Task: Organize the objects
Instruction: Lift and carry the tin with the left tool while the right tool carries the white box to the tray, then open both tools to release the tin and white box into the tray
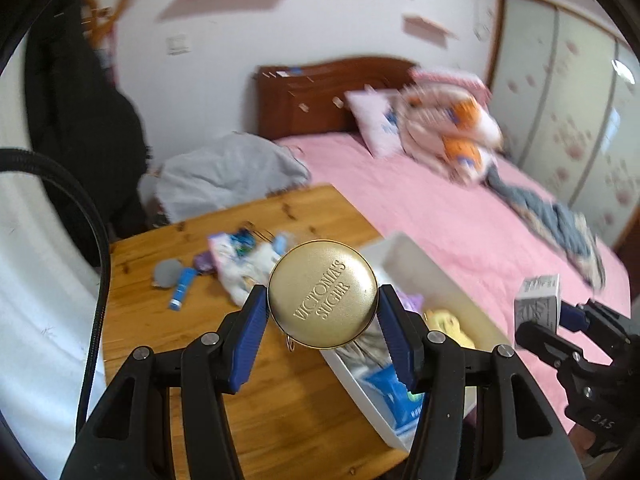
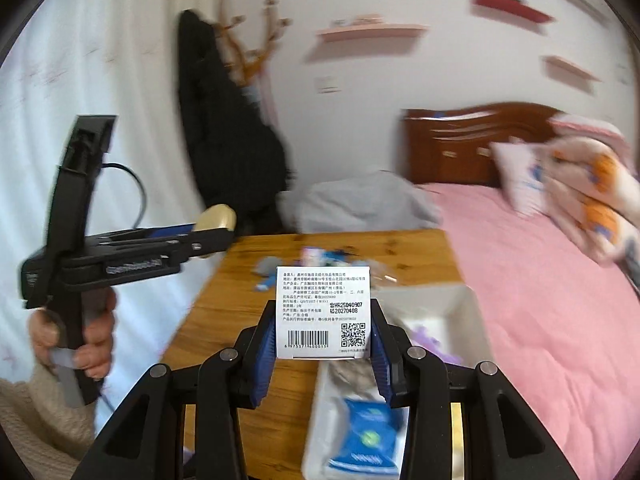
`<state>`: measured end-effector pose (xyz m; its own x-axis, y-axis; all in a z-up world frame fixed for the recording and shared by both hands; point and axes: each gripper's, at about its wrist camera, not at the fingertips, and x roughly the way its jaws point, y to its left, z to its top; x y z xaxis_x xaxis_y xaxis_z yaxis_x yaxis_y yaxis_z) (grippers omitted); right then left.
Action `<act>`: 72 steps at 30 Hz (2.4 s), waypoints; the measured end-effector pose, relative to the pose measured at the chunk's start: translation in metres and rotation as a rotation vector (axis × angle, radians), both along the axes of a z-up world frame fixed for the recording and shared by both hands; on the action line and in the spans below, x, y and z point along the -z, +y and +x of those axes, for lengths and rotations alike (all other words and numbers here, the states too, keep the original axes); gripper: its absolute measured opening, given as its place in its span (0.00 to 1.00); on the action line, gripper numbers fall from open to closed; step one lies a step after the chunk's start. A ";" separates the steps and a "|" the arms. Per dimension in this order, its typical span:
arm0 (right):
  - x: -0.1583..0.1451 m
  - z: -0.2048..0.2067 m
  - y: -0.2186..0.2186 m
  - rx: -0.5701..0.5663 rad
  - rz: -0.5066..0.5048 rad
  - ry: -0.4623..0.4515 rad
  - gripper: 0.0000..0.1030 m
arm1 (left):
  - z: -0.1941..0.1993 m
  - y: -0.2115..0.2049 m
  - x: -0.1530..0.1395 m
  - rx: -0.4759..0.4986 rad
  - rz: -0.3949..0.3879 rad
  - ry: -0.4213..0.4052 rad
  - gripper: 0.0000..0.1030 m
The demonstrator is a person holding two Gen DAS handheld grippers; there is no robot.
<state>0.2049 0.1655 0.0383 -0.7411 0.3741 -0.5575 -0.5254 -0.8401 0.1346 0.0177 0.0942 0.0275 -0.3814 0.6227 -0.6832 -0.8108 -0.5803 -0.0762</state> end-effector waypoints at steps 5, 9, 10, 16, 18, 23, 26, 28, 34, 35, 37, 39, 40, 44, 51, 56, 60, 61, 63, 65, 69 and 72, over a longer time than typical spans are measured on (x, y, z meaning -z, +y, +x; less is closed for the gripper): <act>0.036 0.023 0.010 0.128 -0.011 -0.033 0.41 | 0.031 0.036 0.037 0.094 -0.157 -0.026 0.57; 0.065 0.030 0.018 0.164 -0.038 -0.088 0.41 | 0.048 0.058 0.069 0.134 -0.261 -0.066 0.57; 0.071 0.031 0.023 0.173 -0.055 -0.097 0.41 | 0.050 0.060 0.076 0.140 -0.283 -0.078 0.57; 0.116 0.044 0.041 0.222 -0.179 -0.195 0.41 | 0.064 0.064 0.111 0.151 -0.388 -0.144 0.57; 0.131 0.048 0.041 0.240 -0.210 -0.242 0.41 | 0.065 0.066 0.117 0.150 -0.410 -0.151 0.57; 0.160 0.047 0.049 0.258 -0.260 -0.314 0.41 | 0.072 0.074 0.123 0.159 -0.446 -0.120 0.57; 0.170 0.047 0.055 0.262 -0.275 -0.333 0.41 | 0.077 0.078 0.126 0.176 -0.461 -0.094 0.57; 0.172 0.045 0.057 0.260 -0.272 -0.335 0.41 | 0.078 0.082 0.129 0.183 -0.469 -0.089 0.57; 0.177 0.041 0.059 0.265 -0.261 -0.355 0.41 | 0.082 0.091 0.136 0.206 -0.491 -0.060 0.57; 0.178 0.040 0.060 0.266 -0.258 -0.357 0.41 | 0.083 0.092 0.137 0.209 -0.495 -0.058 0.57; 0.179 0.039 0.061 0.266 -0.256 -0.365 0.41 | 0.083 0.094 0.139 0.214 -0.502 -0.057 0.58; 0.180 0.037 0.062 0.266 -0.256 -0.371 0.41 | 0.083 0.094 0.140 0.214 -0.506 -0.057 0.58; 0.180 0.037 0.062 0.264 -0.257 -0.374 0.42 | 0.083 0.095 0.140 0.217 -0.508 -0.054 0.58; 0.179 0.032 0.058 0.246 -0.244 -0.380 0.61 | 0.084 0.095 0.140 0.217 -0.515 -0.031 0.58; 0.171 0.029 0.054 0.249 -0.207 -0.369 0.63 | 0.075 0.089 0.137 0.198 -0.502 -0.069 0.58; 0.158 0.029 0.050 0.258 -0.167 -0.333 0.65 | 0.068 0.082 0.129 0.178 -0.473 -0.069 0.58; 0.149 0.028 0.046 0.268 -0.145 -0.309 0.65 | 0.062 0.076 0.122 0.155 -0.442 -0.078 0.58; 0.148 0.028 0.046 0.271 -0.143 -0.303 0.65 | 0.060 0.074 0.120 0.149 -0.436 -0.082 0.58; 0.144 0.029 0.046 0.280 -0.140 -0.288 0.65 | 0.054 0.071 0.116 0.133 -0.418 -0.095 0.58; 0.140 0.031 0.046 0.292 -0.145 -0.271 0.65 | 0.049 0.065 0.112 0.117 -0.396 -0.108 0.58; 0.137 0.033 0.049 0.316 -0.165 -0.263 0.65 | 0.040 0.054 0.107 0.090 -0.364 -0.131 0.58; 0.136 0.032 0.048 0.317 -0.178 -0.262 0.65 | 0.036 0.046 0.104 0.083 -0.342 -0.146 0.58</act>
<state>0.2373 0.2134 -0.0975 -0.4309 0.4411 -0.7872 -0.7886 -0.6082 0.0909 0.0541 0.1398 -0.0761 -0.2230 0.3739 -0.9003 -0.8510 -0.5250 -0.0072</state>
